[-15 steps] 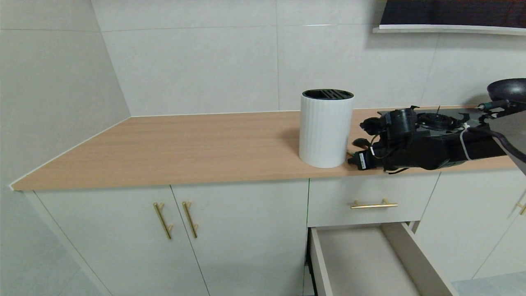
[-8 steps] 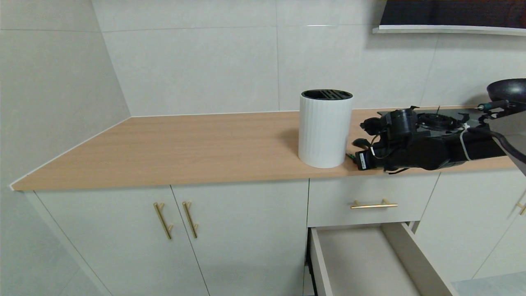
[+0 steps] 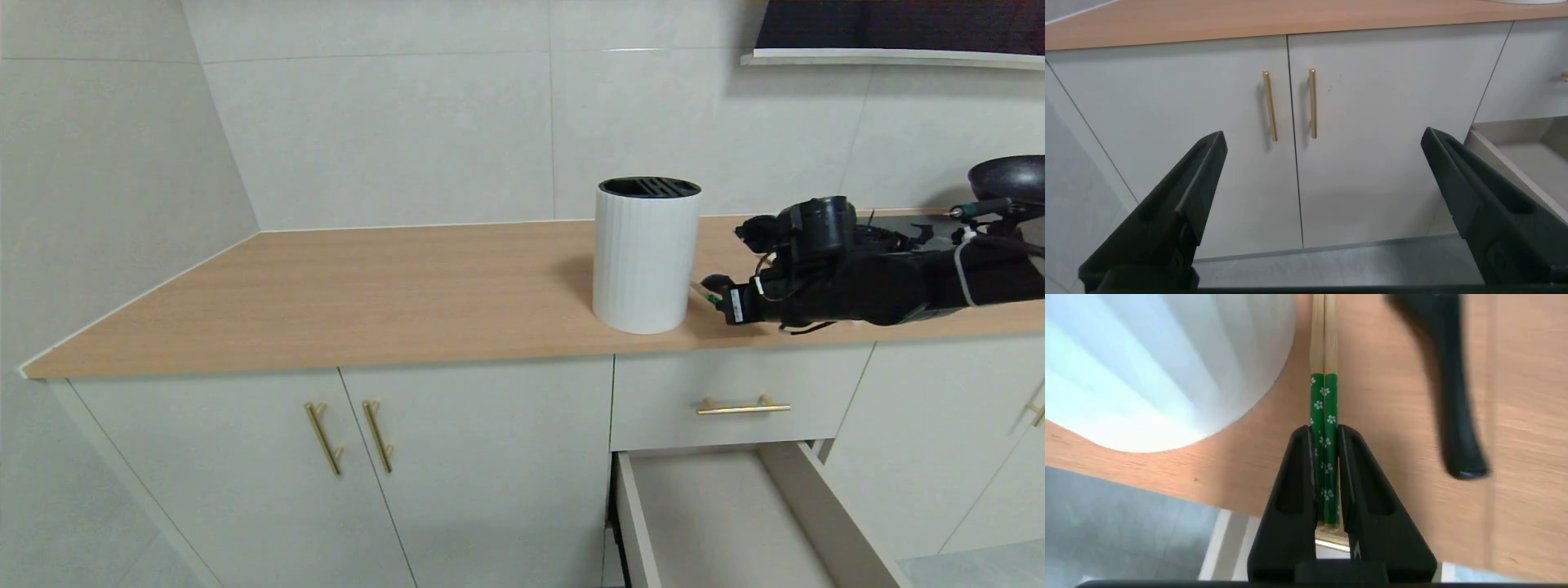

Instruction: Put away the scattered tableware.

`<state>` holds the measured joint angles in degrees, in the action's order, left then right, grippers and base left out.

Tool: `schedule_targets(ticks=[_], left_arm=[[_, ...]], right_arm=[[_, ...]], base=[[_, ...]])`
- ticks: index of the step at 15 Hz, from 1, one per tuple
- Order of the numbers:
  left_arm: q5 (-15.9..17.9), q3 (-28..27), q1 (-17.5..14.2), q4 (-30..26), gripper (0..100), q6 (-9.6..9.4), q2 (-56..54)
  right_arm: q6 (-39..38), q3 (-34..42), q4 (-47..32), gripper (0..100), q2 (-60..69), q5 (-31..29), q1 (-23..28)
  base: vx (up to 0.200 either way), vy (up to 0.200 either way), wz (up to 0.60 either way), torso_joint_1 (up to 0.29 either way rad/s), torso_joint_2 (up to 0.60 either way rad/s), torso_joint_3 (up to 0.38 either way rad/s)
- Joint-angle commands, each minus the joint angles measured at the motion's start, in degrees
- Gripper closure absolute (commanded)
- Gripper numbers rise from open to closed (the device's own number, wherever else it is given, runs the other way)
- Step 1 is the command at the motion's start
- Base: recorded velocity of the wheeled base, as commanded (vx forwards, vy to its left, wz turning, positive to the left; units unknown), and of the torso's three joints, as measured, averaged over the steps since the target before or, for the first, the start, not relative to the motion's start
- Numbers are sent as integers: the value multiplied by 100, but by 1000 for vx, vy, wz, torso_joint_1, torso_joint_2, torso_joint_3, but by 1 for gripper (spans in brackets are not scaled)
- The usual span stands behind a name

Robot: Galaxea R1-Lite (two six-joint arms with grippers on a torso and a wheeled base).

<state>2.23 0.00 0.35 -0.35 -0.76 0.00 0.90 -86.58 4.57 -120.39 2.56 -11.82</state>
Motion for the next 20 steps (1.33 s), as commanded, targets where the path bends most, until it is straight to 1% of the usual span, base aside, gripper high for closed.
schedule_targets(ticks=[1,2,3,6,7,9,11,12,13,15,18,20], left_arm=[[5,0,0,0,0,5,0],[-3,0,0,0,0,5,0],[-3,0,0,0,0,-4,0],[-3,0,0,0,0,5,0],[-3,0,0,0,0,5,0],[-3,0,0,0,0,5,0],[-3,0,0,0,0,-4,0],[-3,0,0,0,0,5,0],[-3,0,0,0,0,-4,0],[-3,0,0,0,0,5,0],[5,0,0,0,0,5,0],[-3,0,0,0,0,5,0]], right_arm=[[-134,141,26,100,561,8,84],[-222,255,17,100,737,-1,101],[-284,598,-26,100,1229,-10,163],[-389,1275,-475,100,2213,25,251],[-389,1802,-870,100,2872,148,242],[-389,2391,-1283,100,3681,403,251],[-380,2743,-1986,100,4208,623,260],[-380,2787,-2347,100,4323,737,251],[-363,2778,-2795,100,4340,922,207],[-275,2769,-3278,100,4050,1001,84],[-231,2822,-3437,100,3127,1010,-110],[-161,2822,-3437,100,2477,983,-118]], base=[[0,0,0,0,0,0],[0,0,0,0,0,0],[0,0,0,0,0,0],[0,0,0,0,0,0],[0,0,0,0,0,0],[0,0,0,0,0,0],[0,0,0,0,0,0],[0,0,0,0,0,0],[0,0,0,0,0,0],[0,0,0,0,0,0],[0,0,0,0,0,0],[0,0,0,0,0,0]])
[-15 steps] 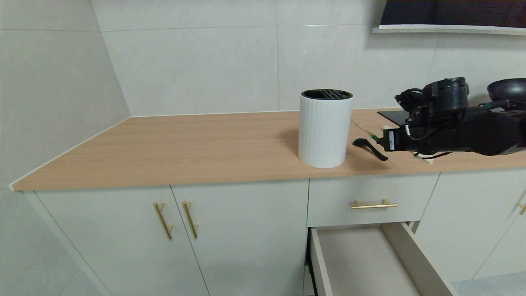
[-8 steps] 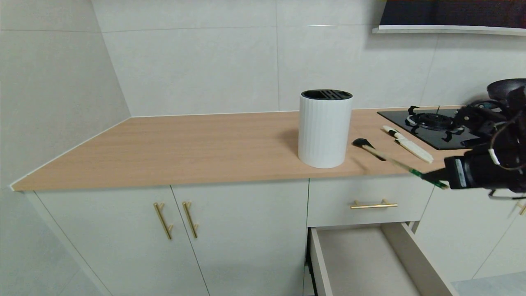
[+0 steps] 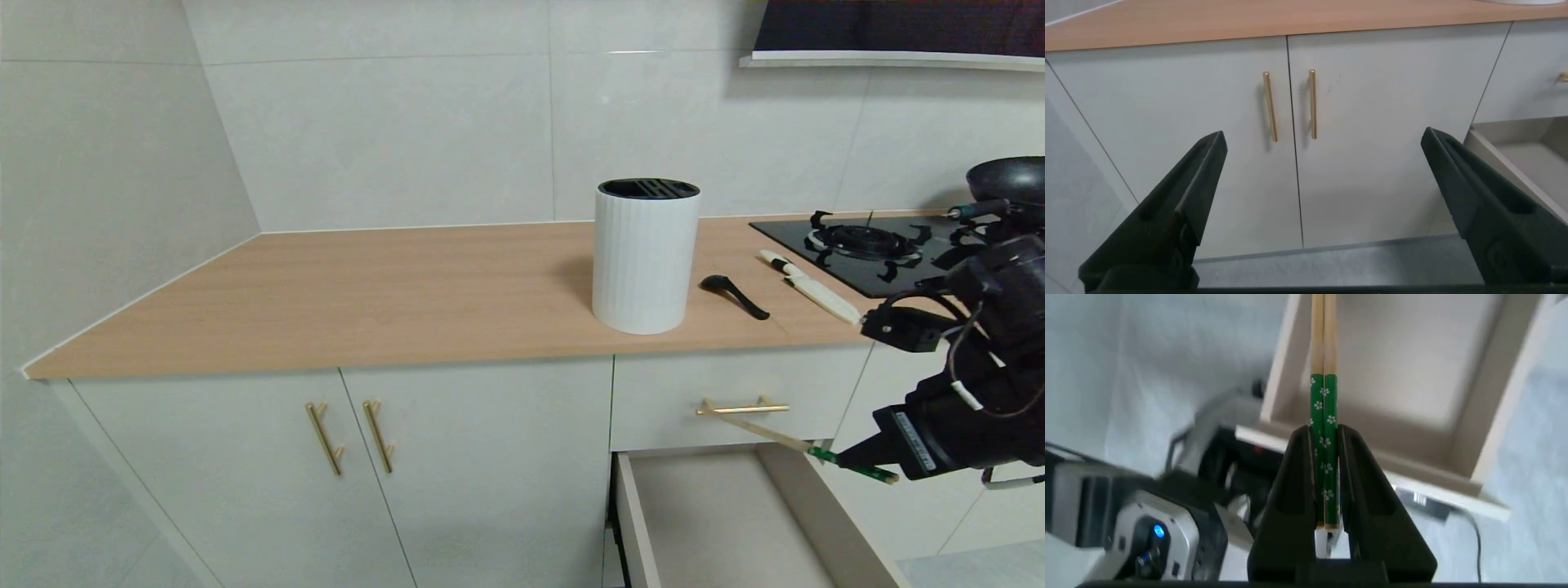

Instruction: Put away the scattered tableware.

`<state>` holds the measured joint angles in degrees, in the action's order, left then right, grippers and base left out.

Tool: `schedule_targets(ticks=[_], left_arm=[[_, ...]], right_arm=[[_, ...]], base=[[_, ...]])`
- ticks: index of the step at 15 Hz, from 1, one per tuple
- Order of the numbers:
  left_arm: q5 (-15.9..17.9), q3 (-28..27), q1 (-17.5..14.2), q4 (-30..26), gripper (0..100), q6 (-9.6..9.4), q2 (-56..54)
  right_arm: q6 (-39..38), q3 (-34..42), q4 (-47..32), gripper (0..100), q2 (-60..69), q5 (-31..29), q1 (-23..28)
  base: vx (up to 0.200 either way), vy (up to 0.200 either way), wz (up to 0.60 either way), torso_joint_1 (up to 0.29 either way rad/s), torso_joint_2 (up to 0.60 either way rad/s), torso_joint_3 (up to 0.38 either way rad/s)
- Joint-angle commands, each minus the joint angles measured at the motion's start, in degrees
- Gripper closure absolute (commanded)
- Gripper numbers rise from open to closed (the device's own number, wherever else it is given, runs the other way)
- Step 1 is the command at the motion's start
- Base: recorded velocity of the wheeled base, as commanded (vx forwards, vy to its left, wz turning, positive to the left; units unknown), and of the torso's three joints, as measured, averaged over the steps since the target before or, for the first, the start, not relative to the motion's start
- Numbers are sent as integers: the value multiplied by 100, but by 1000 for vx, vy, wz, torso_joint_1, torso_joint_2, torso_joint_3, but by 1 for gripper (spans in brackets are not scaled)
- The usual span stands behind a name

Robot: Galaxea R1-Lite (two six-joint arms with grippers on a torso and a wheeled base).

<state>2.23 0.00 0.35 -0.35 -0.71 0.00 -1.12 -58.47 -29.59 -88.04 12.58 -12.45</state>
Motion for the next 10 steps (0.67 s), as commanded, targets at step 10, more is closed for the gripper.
schedule_targets(ticks=[10], left_arm=[[-3,0,0,0,0,-8,0]], right_arm=[[33,-7,225,100,-1497,-72,-109]], base=[[0,0,0,-56,138,83]])
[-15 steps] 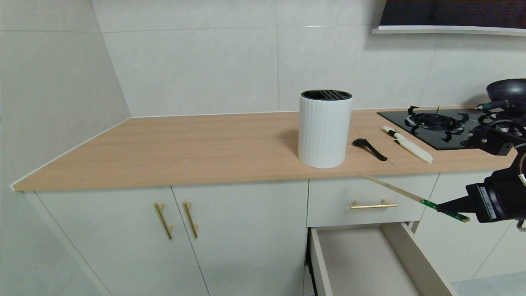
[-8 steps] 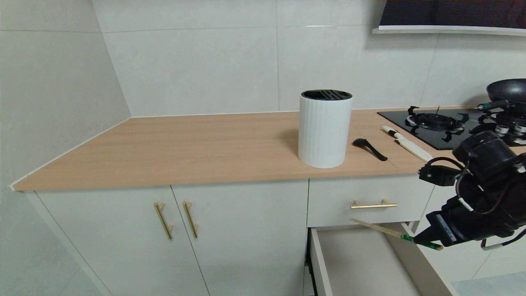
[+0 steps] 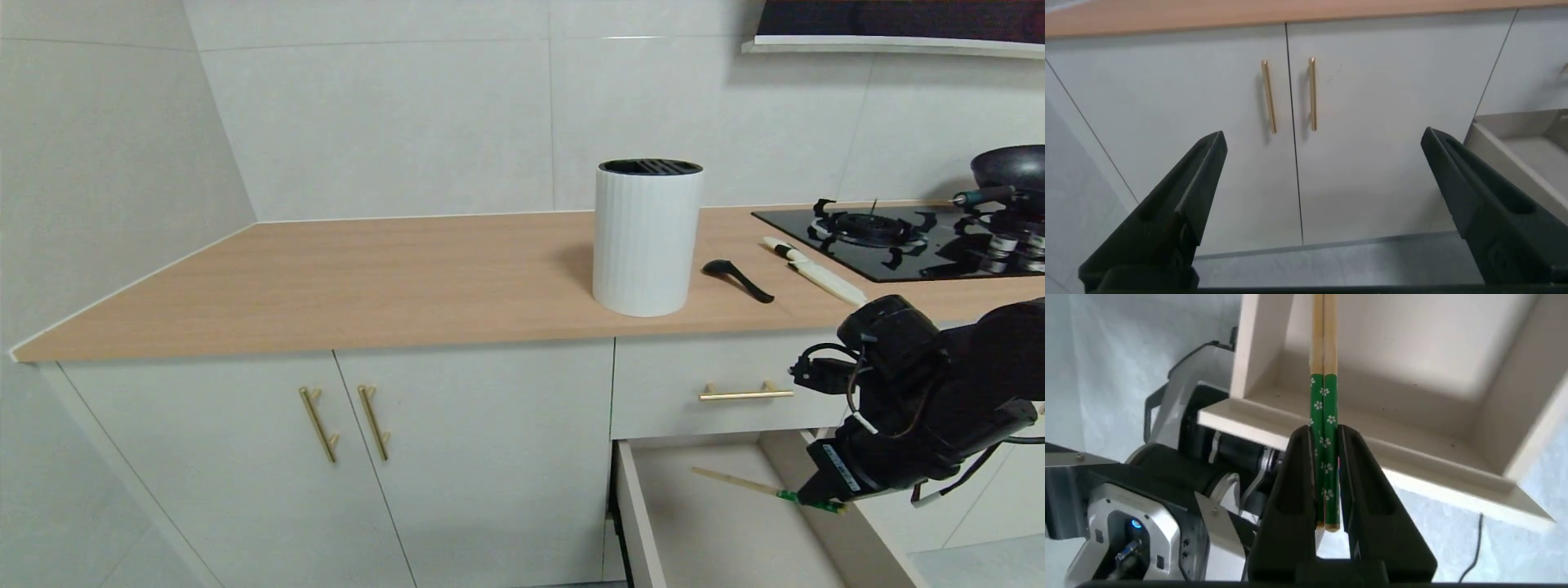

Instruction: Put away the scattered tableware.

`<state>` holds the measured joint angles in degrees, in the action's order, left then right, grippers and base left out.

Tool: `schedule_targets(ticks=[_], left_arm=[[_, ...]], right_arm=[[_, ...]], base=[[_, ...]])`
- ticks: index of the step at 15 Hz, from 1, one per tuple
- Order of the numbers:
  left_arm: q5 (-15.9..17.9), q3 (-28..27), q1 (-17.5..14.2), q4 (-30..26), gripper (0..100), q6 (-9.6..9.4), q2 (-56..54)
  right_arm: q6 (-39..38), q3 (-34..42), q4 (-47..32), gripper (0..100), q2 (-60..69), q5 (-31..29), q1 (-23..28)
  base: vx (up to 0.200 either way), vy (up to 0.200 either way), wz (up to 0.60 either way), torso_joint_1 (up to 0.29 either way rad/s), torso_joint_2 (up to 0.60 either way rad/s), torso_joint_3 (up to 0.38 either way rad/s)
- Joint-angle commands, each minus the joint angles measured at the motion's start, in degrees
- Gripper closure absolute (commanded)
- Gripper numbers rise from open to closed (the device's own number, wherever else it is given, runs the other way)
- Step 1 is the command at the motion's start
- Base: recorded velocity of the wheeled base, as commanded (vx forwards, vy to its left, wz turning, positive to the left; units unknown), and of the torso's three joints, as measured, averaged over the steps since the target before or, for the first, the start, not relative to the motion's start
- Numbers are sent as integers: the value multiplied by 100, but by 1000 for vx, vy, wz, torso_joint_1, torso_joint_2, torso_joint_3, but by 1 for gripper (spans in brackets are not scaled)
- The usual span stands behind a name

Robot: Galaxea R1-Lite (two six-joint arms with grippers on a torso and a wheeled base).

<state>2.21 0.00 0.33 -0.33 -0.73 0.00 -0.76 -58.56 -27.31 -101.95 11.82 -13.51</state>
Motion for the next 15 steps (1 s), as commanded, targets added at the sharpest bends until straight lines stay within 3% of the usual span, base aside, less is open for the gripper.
schedule_targets(ticks=[1,12,15], left_arm=[[-1,0,2,-2,0,3,0],[-1,0,2,-2,0,3,0],[8,0,2,-2,0,3,0]], right_arm=[[-4,3,-3,100,-123,4,-3],[-4,-15,15,100,-132,-75,-12],[-65,310,1070,100,-97,-75,-64]], base=[[0,0,0,-178,456,276],[0,0,0,-146,437,287],[0,0,0,-18,76,47]])
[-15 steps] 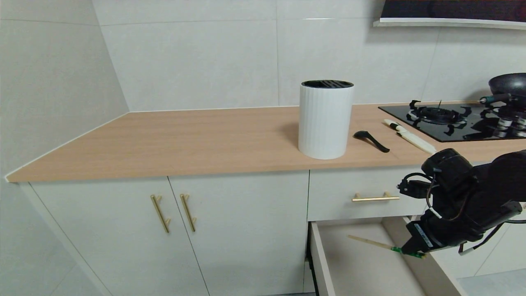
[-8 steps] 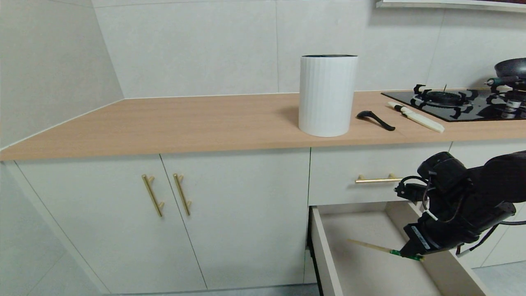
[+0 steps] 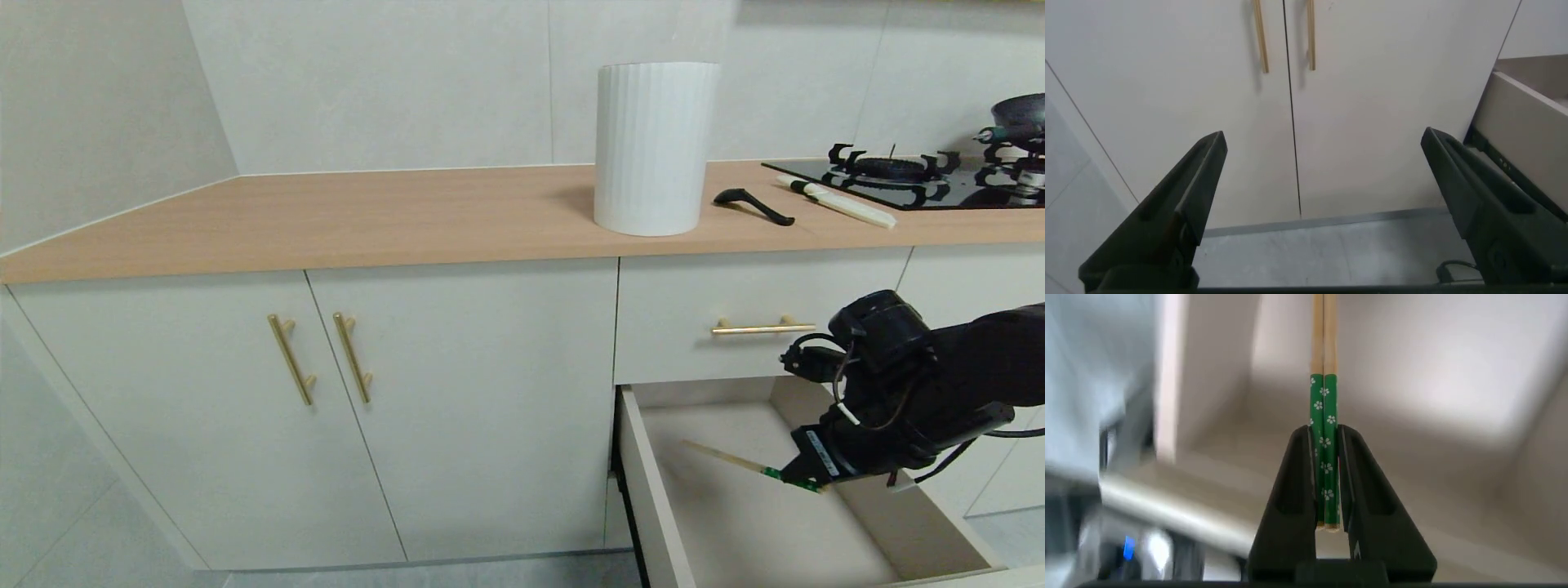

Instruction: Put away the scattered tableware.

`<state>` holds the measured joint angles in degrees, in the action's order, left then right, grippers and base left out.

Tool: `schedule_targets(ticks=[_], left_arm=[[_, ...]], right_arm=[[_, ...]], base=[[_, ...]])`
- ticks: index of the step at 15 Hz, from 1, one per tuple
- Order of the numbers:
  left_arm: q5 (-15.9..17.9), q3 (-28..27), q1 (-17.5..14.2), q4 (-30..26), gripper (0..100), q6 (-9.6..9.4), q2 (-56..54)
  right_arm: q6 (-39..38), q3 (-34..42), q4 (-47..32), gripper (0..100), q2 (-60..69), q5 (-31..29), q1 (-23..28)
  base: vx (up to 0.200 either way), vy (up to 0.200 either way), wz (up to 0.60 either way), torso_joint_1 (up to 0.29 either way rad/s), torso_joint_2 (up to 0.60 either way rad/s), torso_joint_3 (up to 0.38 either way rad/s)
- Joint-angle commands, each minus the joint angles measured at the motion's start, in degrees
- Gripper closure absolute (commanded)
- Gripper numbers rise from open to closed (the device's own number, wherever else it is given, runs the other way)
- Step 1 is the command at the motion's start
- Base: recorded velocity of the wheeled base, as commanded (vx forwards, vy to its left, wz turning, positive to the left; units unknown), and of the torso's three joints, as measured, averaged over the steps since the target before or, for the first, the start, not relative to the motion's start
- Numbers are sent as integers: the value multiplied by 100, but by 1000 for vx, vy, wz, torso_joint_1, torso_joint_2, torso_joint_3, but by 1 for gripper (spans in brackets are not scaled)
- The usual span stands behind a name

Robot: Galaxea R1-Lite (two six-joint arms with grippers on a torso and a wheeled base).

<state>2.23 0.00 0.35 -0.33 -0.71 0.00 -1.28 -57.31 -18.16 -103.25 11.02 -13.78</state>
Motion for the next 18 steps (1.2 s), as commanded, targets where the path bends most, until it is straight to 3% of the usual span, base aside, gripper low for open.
schedule_targets(ticks=[1,5,10,18], left_arm=[[-3,0,0,-2,0,-8,0],[-3,0,0,-2,0,0,0],[-3,0,0,-2,0,-8,0],[-3,0,0,-2,0,-8,0]], right_arm=[[-21,387,683,100,-54,5,-55],[-944,475,1772,100,-1127,-575,-442],[-1287,510,3258,100,-2524,-944,-503],[-1269,308,3706,100,-3122,-1339,-451]], base=[[0,0,0,0,0,0],[0,0,0,0,0,0],[0,0,0,0,0,0],[0,0,0,0,0,0]])
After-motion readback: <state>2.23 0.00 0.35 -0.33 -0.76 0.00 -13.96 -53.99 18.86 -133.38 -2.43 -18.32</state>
